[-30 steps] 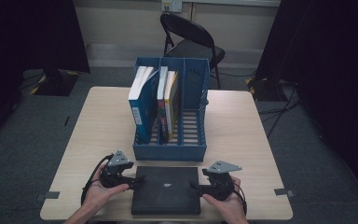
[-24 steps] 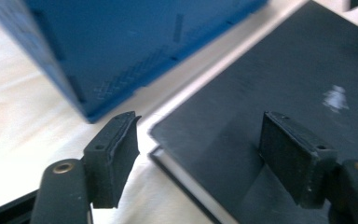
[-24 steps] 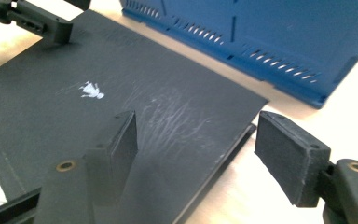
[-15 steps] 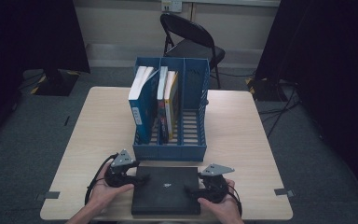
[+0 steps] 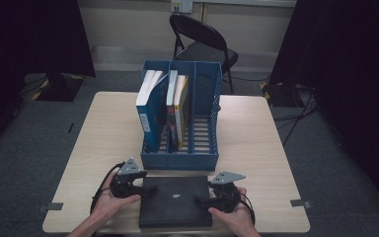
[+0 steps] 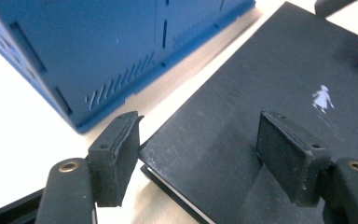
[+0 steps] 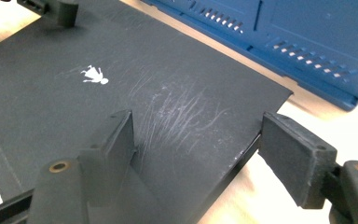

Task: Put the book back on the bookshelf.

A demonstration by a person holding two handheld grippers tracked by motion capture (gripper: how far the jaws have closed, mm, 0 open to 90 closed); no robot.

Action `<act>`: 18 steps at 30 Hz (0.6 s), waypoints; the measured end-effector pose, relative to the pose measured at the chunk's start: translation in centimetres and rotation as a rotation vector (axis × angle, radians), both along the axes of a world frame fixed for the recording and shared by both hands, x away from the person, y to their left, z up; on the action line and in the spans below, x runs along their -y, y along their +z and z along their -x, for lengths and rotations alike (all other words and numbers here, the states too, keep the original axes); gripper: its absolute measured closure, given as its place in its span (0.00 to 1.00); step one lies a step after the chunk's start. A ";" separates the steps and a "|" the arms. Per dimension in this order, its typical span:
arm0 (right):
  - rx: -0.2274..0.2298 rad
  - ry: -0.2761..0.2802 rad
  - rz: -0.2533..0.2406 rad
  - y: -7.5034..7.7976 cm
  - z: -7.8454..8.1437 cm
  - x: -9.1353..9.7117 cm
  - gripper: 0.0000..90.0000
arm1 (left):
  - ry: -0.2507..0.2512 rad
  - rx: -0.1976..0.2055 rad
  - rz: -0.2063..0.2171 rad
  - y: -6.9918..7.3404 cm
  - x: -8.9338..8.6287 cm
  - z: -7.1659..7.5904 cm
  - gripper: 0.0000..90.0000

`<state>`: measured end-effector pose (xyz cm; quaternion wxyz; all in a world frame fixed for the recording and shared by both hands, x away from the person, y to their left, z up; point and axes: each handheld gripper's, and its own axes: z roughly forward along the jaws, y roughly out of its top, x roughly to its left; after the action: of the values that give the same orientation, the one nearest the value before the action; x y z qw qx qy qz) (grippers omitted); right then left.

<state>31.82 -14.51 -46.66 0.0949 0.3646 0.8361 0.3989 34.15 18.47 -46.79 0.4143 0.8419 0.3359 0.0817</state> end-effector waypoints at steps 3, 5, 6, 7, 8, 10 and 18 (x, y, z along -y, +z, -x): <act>-0.003 0.022 -0.005 0.0 -0.9 -0.5 0.33 | -0.012 -0.011 -0.030 0.3 -0.5 0.5 0.32; -0.004 0.026 -0.007 0.0 -1.1 -0.7 0.33 | -0.015 -0.003 -0.039 0.4 -0.7 0.7 0.32; -0.004 0.032 -0.004 0.0 -1.3 -0.8 0.33 | -0.014 -0.004 -0.037 0.4 -0.7 0.6 0.32; -0.004 0.038 -0.004 0.0 -1.4 -0.9 0.33 | -0.017 -0.013 -0.025 0.4 -0.6 0.5 0.33; -0.002 0.045 -0.006 0.0 -1.5 -1.1 0.33 | -0.027 -0.022 -0.020 0.3 -0.5 0.4 0.35; 0.001 0.064 -0.013 -0.1 -1.8 -1.4 0.33 | -0.034 -0.034 -0.013 0.3 -0.1 0.2 0.37; 0.007 0.111 -0.024 -0.2 -2.8 -3.8 0.34 | -0.077 -0.056 0.001 0.3 0.8 0.2 0.41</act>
<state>34.62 -10.69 -46.82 0.0710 0.3173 0.8499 0.4147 33.90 17.69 -46.46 0.4081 0.8560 0.3146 0.0417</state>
